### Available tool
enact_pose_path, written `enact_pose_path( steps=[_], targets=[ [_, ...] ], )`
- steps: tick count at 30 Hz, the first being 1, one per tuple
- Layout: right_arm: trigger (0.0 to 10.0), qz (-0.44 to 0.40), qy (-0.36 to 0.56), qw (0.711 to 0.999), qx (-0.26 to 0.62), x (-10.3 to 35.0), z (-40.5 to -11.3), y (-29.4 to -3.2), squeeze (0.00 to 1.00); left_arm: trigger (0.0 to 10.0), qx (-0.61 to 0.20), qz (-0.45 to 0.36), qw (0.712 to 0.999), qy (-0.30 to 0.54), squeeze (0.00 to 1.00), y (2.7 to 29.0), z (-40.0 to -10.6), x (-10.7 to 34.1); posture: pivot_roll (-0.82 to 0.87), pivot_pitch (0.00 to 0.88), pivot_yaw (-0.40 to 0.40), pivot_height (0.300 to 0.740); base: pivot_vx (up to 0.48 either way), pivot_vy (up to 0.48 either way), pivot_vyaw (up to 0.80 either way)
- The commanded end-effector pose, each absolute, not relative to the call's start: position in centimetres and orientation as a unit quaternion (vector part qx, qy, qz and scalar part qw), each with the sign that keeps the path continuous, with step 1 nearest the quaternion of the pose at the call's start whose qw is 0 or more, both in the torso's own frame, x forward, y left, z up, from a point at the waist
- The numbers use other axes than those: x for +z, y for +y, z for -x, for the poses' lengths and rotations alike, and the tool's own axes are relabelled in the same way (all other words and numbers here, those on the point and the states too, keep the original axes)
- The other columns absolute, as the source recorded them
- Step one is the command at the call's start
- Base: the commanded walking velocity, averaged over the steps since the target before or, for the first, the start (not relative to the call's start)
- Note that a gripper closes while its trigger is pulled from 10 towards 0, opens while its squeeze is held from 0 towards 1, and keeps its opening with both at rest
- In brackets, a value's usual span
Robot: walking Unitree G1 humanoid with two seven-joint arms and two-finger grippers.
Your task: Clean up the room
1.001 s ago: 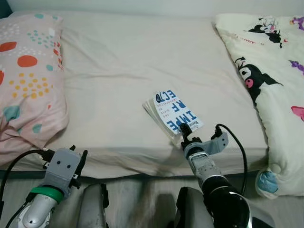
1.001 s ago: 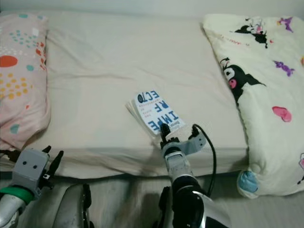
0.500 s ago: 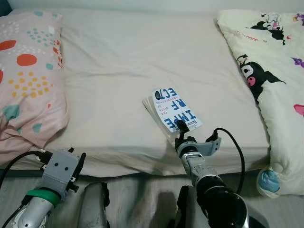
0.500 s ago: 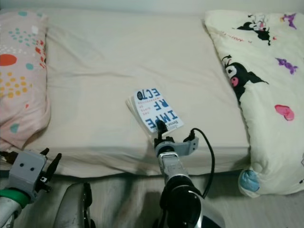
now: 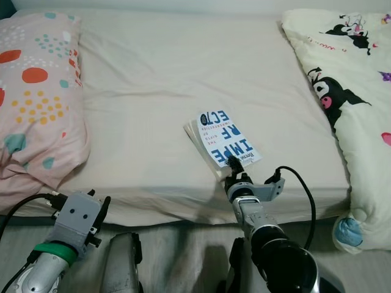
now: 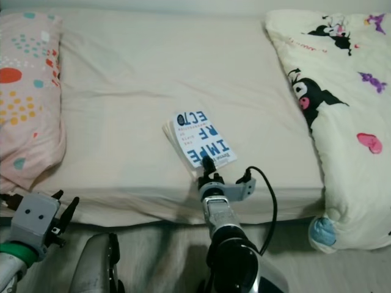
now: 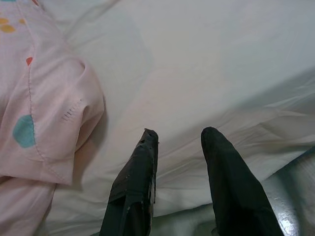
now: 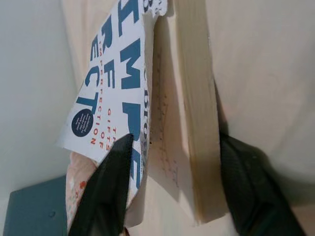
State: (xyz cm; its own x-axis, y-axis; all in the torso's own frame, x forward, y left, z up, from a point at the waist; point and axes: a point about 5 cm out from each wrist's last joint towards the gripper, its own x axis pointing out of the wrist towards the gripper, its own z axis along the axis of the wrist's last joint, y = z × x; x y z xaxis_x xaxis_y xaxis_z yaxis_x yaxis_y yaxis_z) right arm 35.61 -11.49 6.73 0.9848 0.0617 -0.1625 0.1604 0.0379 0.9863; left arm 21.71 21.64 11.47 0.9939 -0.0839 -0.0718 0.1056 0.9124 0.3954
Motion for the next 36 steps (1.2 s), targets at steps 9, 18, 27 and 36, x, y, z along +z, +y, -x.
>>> enact_pose_path(
  steps=[9,18,27,36],
  targets=[
    [10.0,-0.713,0.085,0.696,-0.031,6.1,-35.1,-10.3,0.00,10.0,-0.043,-0.208,0.977,0.037,0.00,22.3,-21.1,11.8,0.40,0.231,0.037,0.555,0.000,0.000,0.00],
    [10.0,-0.720,0.074,0.689,-0.042,6.1,-35.0,-10.1,0.00,10.0,-0.043,-0.214,0.975,0.036,0.00,22.6,-20.9,12.2,0.42,0.234,0.043,0.555,0.000,0.000,0.00],
    [10.0,-0.730,0.028,0.680,-0.068,6.9,-35.6,-11.2,0.00,10.0,-0.042,-0.218,0.975,0.031,0.00,22.8,-20.8,12.6,0.43,0.231,0.052,0.555,0.000,0.000,0.00],
    [10.0,-0.733,0.012,0.675,-0.077,7.2,-35.8,-11.6,0.26,10.0,-0.042,-0.218,0.975,0.029,0.00,22.8,-20.9,12.7,0.43,0.233,0.054,0.555,0.000,0.000,0.00]
  ],
)
